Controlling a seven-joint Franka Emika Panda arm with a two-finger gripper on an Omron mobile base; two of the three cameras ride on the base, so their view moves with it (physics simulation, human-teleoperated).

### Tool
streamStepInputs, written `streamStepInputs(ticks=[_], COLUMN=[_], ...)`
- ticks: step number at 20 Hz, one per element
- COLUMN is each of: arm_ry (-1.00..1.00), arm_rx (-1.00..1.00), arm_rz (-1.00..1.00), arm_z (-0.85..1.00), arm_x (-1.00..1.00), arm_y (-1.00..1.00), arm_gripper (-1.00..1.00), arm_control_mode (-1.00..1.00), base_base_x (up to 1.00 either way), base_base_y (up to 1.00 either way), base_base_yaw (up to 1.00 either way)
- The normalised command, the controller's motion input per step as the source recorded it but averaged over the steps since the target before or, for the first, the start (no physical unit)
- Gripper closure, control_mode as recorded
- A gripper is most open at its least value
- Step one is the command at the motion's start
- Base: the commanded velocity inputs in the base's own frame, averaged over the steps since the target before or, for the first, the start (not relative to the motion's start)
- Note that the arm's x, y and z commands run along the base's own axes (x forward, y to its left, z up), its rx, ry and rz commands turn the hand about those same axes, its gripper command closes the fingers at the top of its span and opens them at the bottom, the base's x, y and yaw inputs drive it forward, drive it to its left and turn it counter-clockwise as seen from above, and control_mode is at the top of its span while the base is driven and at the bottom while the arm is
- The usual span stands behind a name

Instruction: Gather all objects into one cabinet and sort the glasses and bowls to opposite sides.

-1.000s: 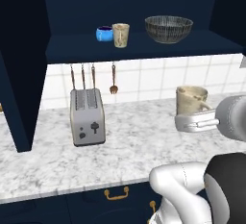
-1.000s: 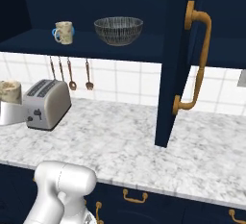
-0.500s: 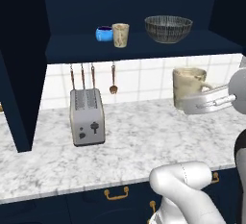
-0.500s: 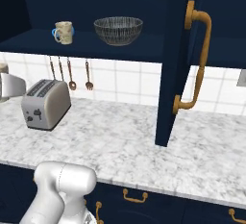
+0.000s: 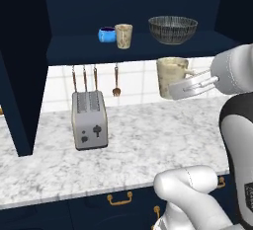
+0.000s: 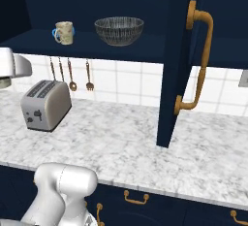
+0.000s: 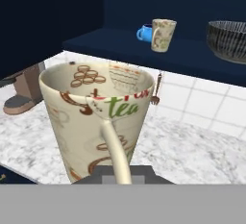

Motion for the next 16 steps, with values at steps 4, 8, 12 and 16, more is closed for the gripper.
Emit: streamStepInputs(ticks=[4,8,12,16], arm_ry=[-0.06,-0.05,-0.01,0.00], arm_rx=[0.00,0.00,0.00,0.00], arm_rz=[0.00,0.00,0.00,0.00], arm_z=[0.01,0.03,0.18,0.10], arm_x=[0.46,0.42,0.33,0.48], arm_y=[0.42,0.42,0.28,0.00], arm_gripper=[1.00,1.00,1.00,1.00], arm_control_mode=[-1.00,-1.00,-1.00,-1.00], base_base_x=[0.00,0.00,0.00,0.00], base_base_y=[0.00,0.00,0.00,0.00], base_base_yaw=[0.00,0.00,0.00,0.00])
